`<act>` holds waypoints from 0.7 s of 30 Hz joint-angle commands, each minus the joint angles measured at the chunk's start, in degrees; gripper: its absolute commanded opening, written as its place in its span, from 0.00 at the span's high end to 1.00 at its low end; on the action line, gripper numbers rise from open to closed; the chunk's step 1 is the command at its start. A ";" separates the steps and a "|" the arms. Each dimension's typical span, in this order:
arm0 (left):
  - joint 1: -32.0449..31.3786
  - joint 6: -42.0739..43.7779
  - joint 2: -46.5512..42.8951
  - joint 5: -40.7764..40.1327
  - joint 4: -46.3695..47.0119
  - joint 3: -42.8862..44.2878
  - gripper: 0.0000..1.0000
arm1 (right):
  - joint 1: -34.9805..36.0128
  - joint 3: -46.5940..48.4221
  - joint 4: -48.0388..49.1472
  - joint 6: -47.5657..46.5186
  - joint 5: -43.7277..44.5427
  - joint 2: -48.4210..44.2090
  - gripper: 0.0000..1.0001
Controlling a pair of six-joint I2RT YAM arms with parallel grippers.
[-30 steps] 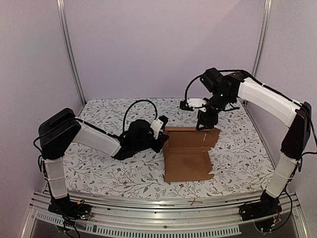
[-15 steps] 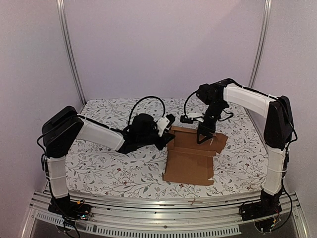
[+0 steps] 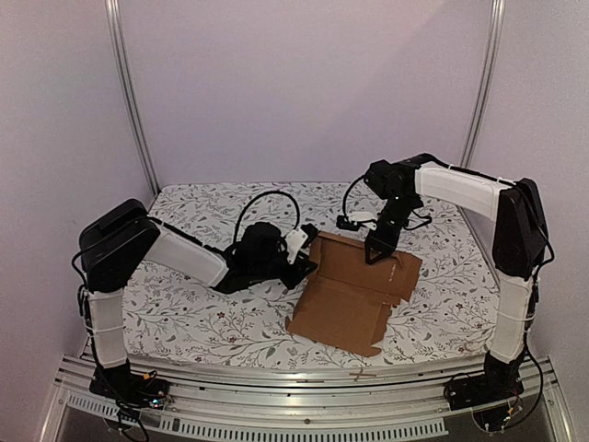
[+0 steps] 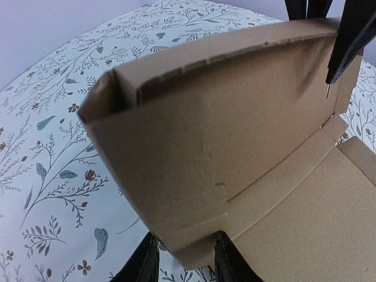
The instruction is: Fold the paper box
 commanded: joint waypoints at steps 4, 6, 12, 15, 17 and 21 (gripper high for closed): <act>0.44 -2.17 -1.71 -0.59 1.63 -3.50 0.71 | -0.16 -0.97 2.09 2.62 2.50 -2.79 0.71; 0.43 -2.39 -1.43 -0.61 2.23 -3.21 0.69 | -0.15 -1.19 2.16 2.69 2.30 -2.97 0.71; 1.24 -2.72 0.05 -2.12 2.55 -0.26 0.61 | -0.08 -1.88 2.26 2.24 2.37 -3.21 0.70; 2.67 -2.81 0.05 0.50 2.60 0.12 0.61 | -0.15 -1.87 2.26 1.99 2.32 -3.24 0.70; 3.32 -2.40 0.23 2.49 2.58 0.55 0.61 | -0.11 -1.80 2.26 1.98 2.05 -3.25 0.70; 3.86 -1.03 2.26 6.24 0.83 3.40 0.61 | -0.12 -1.44 2.02 1.95 1.81 -3.16 0.70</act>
